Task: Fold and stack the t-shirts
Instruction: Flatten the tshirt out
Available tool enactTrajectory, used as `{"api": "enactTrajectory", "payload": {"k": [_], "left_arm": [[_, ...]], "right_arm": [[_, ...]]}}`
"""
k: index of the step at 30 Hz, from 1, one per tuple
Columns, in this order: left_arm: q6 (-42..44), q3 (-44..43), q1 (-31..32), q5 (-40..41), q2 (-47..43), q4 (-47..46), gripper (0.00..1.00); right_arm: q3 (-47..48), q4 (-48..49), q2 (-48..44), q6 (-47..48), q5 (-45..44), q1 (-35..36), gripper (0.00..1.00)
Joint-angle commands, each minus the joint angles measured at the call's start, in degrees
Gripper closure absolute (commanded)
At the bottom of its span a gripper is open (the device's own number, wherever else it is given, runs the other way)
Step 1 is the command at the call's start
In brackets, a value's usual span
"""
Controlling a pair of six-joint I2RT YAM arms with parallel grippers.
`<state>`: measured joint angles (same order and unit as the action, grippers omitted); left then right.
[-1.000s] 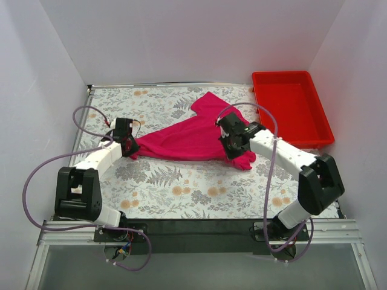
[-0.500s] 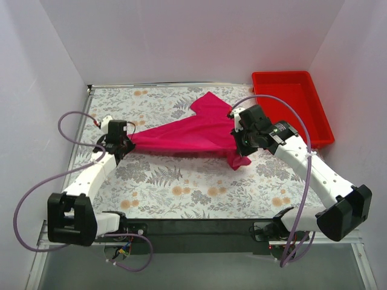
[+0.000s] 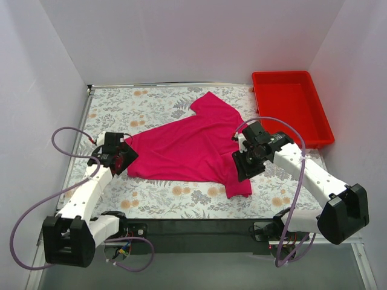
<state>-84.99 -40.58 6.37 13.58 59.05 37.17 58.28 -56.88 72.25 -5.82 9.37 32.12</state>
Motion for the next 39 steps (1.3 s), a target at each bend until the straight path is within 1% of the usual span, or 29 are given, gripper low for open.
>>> {"api": "enactTrajectory", "payload": {"k": [1, 2, 4, 8, 11, 16, 20, 24, 39], "left_arm": [[3.15, -1.78, -0.22, -4.09, 5.27, -2.53, 0.44], [3.86, -1.96, -0.22, -4.27, 6.59, -4.10, 0.44], [6.66, -3.10, -0.22, -4.96, 10.45, -6.13, 0.49], [9.66, -8.53, 0.04, -7.69, 16.60, -7.81, 0.51], [7.31, -12.49, 1.36, -8.57, 21.00, -6.59, 0.56], [3.17, -16.63, 3.47, -6.29, 26.90, -5.70, 0.53], [1.76, -20.24, 6.45, -3.92, 32.88, -4.04, 0.53], [-0.17, -23.75, 7.60, 0.12, 38.76, -1.84, 0.55], [-0.44, -26.83, 8.75, 4.70, 43.69, 0.89, 0.57]], "right_arm": [[0.52, 4.48, -0.09, -2.52, -5.58, -2.93, 0.55], [-0.27, 5.54, -0.09, -2.96, -6.11, -3.46, 0.55], [-2.19, 8.78, -0.26, -3.32, -6.03, -5.04, 0.57], [-3.61, 11.00, 0.61, -3.40, -3.22, -5.75, 0.57], [-4.23, 12.23, 0.35, -3.93, -2.95, -5.75, 0.57], [-4.76, 12.76, 0.35, -4.46, -4.97, -5.75, 0.57], [-5.28, 13.38, -0.09, -4.63, -5.67, -5.75, 0.57], [-6.07, 13.81, -0.97, -4.46, -5.50, -5.75, 0.57], [-10.29, 16.10, -3.60, -4.11, -4.36, -5.75, 0.57]]}}
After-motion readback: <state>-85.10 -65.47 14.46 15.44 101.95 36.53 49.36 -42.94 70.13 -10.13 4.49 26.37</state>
